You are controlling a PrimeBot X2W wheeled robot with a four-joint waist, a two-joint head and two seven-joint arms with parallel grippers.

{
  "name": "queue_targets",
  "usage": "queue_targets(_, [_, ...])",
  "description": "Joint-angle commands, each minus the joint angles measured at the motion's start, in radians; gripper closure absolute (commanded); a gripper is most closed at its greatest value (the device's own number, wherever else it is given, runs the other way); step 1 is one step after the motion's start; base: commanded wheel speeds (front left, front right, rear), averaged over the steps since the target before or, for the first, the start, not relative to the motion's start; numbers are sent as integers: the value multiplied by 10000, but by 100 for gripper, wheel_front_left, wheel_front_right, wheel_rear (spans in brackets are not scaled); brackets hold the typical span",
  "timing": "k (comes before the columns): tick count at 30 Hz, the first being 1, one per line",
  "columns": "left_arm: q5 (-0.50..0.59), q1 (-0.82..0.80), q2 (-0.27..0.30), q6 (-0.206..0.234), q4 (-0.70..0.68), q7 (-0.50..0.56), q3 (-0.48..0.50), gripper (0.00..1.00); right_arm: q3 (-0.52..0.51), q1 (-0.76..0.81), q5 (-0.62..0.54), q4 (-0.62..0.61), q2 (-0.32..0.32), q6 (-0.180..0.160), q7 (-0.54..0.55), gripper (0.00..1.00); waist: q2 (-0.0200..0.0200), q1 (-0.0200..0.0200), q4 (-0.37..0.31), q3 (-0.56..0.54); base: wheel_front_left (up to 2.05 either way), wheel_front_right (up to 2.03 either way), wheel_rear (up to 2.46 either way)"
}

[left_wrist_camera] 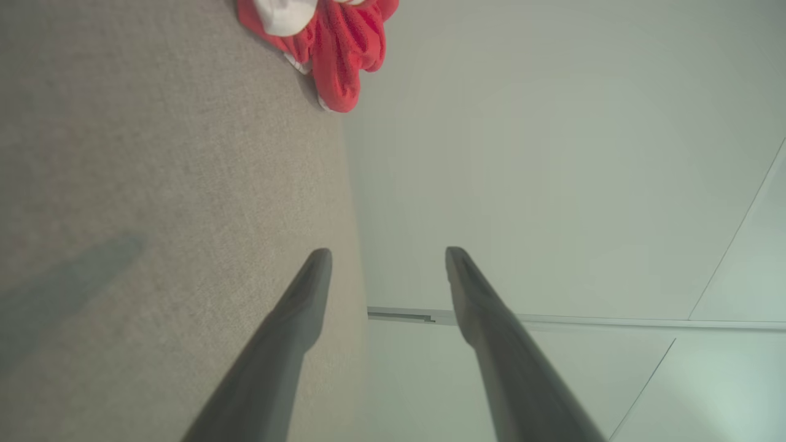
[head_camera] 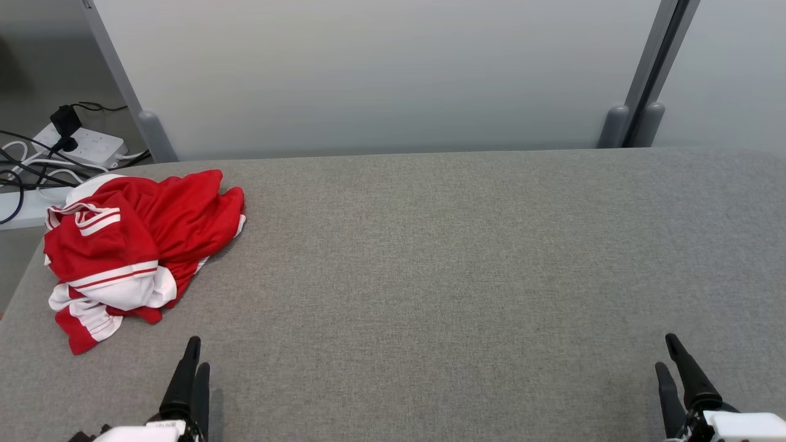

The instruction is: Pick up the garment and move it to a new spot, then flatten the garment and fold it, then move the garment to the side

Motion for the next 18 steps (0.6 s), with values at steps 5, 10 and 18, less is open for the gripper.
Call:
queue_targets(5, [-11, -313, 106, -18, -250, -38, -63, 0, 78, -225, 2, -290, -93, 10, -82, 0, 0, 12, -1, 2, 0, 0, 0])
queue_targets(10, [52, -380, 127, -21, -328, -142, -157, 0, 205, -228, -88, -442, -126, 12, -214, 0, 0, 7, -2, -7, 0, 0, 0])
queue_targets(18, [560, -535, 275, -25, -488, -509, -462, 0, 494, -291, -623, -616, -259, 15, -515, 0, 0, 0, 2, 25, 0, 0, 0])
